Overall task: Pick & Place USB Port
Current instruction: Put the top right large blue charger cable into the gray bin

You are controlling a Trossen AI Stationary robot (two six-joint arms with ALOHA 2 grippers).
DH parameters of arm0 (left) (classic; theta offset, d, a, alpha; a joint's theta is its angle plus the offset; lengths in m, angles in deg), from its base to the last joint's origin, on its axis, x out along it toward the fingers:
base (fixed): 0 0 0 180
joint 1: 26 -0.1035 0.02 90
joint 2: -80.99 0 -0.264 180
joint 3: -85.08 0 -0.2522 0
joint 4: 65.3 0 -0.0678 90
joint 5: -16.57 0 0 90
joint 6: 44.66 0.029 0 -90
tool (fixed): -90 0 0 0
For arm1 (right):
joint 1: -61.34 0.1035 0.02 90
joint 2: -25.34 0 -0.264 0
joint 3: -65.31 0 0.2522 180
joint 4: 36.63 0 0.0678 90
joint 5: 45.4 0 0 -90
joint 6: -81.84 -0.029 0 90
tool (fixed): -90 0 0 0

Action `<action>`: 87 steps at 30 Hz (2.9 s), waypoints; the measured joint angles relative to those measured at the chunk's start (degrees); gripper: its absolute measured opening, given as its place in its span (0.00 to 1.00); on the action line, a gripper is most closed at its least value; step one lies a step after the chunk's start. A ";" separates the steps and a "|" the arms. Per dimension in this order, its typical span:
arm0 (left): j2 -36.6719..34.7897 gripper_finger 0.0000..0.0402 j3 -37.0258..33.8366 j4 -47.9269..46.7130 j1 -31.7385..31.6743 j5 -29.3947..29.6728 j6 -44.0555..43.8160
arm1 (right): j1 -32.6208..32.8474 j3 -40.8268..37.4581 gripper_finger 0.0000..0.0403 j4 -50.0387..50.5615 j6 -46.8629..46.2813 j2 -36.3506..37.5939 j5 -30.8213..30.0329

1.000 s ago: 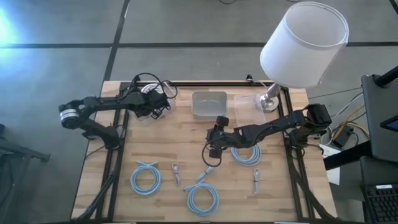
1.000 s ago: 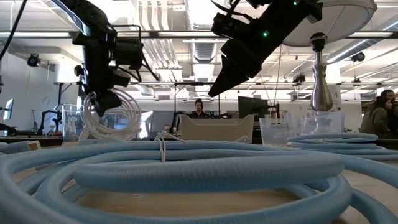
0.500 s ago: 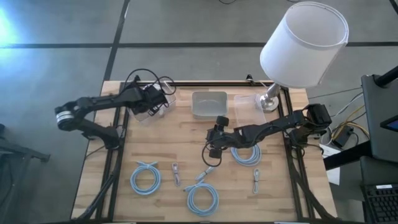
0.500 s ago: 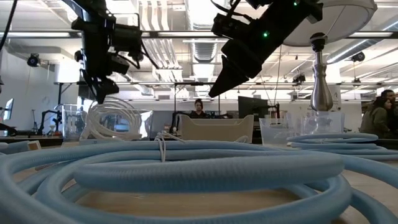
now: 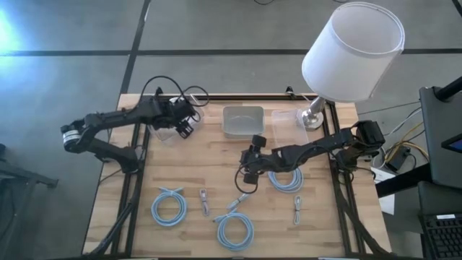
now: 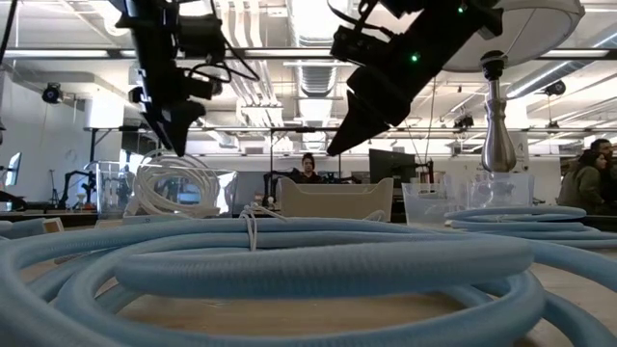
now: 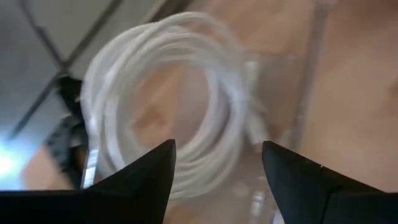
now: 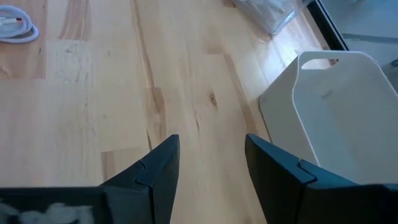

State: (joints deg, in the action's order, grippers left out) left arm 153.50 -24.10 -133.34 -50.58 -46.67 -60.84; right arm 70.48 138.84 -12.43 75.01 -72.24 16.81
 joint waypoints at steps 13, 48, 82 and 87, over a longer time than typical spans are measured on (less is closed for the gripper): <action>0.00 0.61 -0.07 14.42 8.64 -9.33 5.70 | -0.02 -0.11 0.43 -0.02 -0.04 0.00 10.35; 0.00 0.61 -8.66 36.92 23.28 -14.14 7.34 | 1.56 -2.16 0.39 -0.34 2.52 0.00 30.95; 0.00 0.61 -10.24 37.39 23.31 -15.18 7.32 | 4.63 -2.20 0.43 20.36 -11.23 1.77 30.54; 0.02 0.61 -11.39 38.54 23.31 -15.17 7.10 | 4.61 -2.20 0.43 29.96 -19.26 3.54 26.75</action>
State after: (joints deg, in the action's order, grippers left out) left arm 153.52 -35.49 -94.79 -27.28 -61.84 -53.74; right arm 75.10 136.63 17.53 55.75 -68.70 43.56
